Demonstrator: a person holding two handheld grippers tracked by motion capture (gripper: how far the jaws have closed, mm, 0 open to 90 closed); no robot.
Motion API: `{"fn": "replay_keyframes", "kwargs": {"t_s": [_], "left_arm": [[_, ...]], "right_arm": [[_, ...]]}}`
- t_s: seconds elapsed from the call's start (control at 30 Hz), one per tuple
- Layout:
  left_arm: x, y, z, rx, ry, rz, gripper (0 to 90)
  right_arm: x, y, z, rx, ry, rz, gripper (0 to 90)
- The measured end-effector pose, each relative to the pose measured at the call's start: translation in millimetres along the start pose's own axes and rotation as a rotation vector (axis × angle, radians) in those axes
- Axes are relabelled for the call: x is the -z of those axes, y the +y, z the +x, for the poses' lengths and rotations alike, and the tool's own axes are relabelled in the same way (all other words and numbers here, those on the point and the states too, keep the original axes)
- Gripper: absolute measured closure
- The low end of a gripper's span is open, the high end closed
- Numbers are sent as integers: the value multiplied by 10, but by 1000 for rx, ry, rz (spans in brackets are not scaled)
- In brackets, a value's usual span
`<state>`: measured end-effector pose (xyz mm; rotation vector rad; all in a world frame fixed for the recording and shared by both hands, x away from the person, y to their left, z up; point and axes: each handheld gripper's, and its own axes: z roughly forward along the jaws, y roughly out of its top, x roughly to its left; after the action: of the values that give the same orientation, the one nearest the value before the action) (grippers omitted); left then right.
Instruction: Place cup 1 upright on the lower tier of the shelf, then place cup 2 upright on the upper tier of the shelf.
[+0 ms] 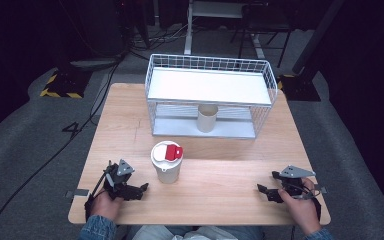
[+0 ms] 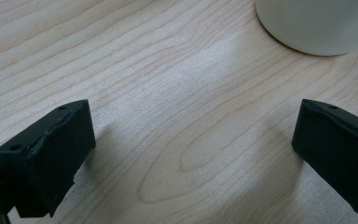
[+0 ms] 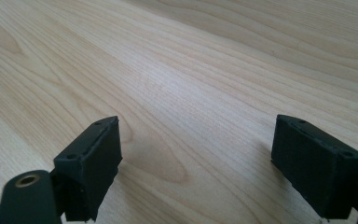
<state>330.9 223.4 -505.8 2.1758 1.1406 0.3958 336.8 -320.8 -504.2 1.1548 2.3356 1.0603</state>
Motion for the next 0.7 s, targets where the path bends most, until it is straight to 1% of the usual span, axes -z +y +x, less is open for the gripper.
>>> {"fn": "replay_keyframes", "kwargs": {"t_s": [0.03,0.13,0.27,0.3,0.37,0.43,0.47,0.7], "left_arm": [[0,0,0,0,0,0,0],[0,0,0,0,0,0,0],[-1,4,5,-6,4,1,0],[-2,10,6,0,5,5,0],[-17,13,-8,20,18,-6,0],[-13,14,-4,15,27,-3,0],[-11,12,-8,21,30,-3,0],[-9,12,-21,35,31,1,0]], "right_arm": [[0,-5,12,35,-14,11,146],[5,-14,39,31,-23,14,142],[12,-22,43,36,-19,13,142],[14,-25,43,38,-18,12,142],[18,-29,45,39,-15,12,142],[21,-31,45,41,-13,12,142],[23,-32,46,43,-14,13,142],[23,-33,46,43,-13,12,142]]}}
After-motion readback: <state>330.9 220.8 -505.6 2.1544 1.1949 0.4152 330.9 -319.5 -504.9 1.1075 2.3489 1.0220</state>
